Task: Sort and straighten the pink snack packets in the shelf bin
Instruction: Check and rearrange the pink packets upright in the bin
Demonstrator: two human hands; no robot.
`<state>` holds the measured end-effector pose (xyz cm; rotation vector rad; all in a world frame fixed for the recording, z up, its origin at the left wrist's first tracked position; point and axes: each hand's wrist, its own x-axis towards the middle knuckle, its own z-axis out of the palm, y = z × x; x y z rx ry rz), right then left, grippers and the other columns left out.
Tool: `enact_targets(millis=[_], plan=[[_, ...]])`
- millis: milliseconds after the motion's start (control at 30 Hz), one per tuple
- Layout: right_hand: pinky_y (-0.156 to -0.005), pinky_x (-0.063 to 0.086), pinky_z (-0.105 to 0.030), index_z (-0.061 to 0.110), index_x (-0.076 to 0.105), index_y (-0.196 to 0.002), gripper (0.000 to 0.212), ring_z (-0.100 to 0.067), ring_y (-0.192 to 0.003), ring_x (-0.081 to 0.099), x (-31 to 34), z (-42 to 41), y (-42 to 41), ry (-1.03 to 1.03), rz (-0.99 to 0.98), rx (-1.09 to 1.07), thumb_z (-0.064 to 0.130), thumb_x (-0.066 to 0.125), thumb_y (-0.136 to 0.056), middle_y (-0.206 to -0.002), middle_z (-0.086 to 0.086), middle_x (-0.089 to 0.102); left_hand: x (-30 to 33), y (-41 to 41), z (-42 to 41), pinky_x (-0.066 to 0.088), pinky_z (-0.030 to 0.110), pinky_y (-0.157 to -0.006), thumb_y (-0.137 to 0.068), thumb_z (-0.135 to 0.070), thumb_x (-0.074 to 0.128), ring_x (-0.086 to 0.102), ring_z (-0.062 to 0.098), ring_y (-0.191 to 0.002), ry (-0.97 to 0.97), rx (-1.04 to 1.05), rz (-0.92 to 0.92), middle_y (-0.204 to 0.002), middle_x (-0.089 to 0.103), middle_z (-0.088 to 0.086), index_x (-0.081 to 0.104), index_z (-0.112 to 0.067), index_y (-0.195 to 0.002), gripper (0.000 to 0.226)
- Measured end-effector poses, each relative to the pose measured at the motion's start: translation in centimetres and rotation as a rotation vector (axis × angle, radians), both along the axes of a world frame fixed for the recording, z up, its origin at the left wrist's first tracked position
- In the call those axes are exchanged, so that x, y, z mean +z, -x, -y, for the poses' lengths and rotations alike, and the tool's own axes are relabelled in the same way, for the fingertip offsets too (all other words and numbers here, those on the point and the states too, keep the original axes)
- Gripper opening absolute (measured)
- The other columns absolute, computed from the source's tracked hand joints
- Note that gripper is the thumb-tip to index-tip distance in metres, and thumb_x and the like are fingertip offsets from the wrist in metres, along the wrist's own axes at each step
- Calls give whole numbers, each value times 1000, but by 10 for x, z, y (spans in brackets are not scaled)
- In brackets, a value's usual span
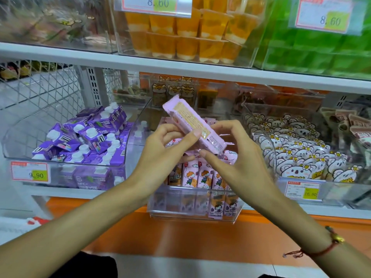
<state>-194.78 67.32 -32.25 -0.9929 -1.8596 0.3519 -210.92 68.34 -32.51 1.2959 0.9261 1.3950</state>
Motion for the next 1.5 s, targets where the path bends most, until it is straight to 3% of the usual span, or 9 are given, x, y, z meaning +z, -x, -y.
enact_targets(millis=[133, 267, 433, 633, 767, 967, 1067, 1300, 1500], plan=[[-86, 53, -32, 23, 60, -116, 28, -7, -98, 64, 0, -4, -8, 172, -80, 34, 16, 64, -90, -108, 15, 66, 0, 9, -3, 52, 31, -94, -70, -27, 76, 63, -4, -105, -4, 10, 42, -130, 56, -19, 37, -33, -137, 78], [-92, 52, -32, 28, 60, -117, 25, 0, -101, 62, 2, -9, -16, 331, -143, 35, 20, 59, -92, -112, 16, 65, 2, 13, -5, 51, 35, -98, -80, -15, 72, 62, 1, -111, -17, -17, -38, -126, 60, -15, 55, -32, -127, 52], [-92, 31, -8, 28, 51, -128, 47, -1, -112, 43, 3, -3, -11, -33, 222, -151, 34, 70, -85, -121, 14, 49, 7, 6, 0, 51, 9, -70, -73, -18, 79, 66, -10, -85, -146, 127, -73, -101, 67, -14, 64, -19, -110, 40], [-72, 38, -24, 15, 62, -114, 35, -15, -91, 49, 11, -8, -16, -249, 228, -325, 21, 74, -82, -100, 1, 58, 13, -3, -6, 55, 20, -78, -73, -36, 73, 68, 3, -93, -245, 39, -178, -104, 69, -15, 62, -23, -112, 43], [-72, 43, -10, 12, 56, -108, 29, -1, -83, 58, 20, -16, -37, -159, -177, -365, 18, 72, -84, -93, 8, 64, 7, -10, -48, 49, 28, -93, -96, -21, 54, 58, 0, -106, -269, 138, -494, -111, 62, -17, 59, -26, -114, 19], [-82, 50, -19, 11, 42, -107, 33, -3, -89, 65, 15, -26, -48, 12, -471, -299, 14, 68, -86, -95, 4, 65, 2, -36, -107, 41, 35, -91, -98, -14, 45, 51, 20, -113, -389, 66, -1190, -134, 55, 7, 47, -20, -138, 39], [-78, 51, -18, 7, 42, -101, 32, -8, -83, 62, 15, -35, -50, 44, -510, -213, 7, 69, -84, -89, -7, 62, 1, -42, -120, 42, 40, -91, -98, -22, 39, 51, 29, -115, -327, -115, -1390, -111, 61, 9, 65, -16, -104, 28], [-65, 46, -21, 32, 45, -77, 39, -13, -72, 57, 19, -61, -49, 82, -69, -303, 22, 82, -73, -77, 2, 61, -6, -33, -115, 40, 39, -99, -100, -30, 34, 49, 27, -117, -446, -170, -1432, -125, 60, 6, 64, -14, -116, 37], [-65, 51, -33, 9, 49, -98, 41, -18, -76, 63, 19, -99, -37, 118, 155, -410, 25, 80, -76, -82, 0, 65, -14, -25, -104, 36, 36, -101, -103, -31, 34, 40, 22, -124, -427, -218, -1387, -137, 50, 1, 43, -23, -141, 40]])
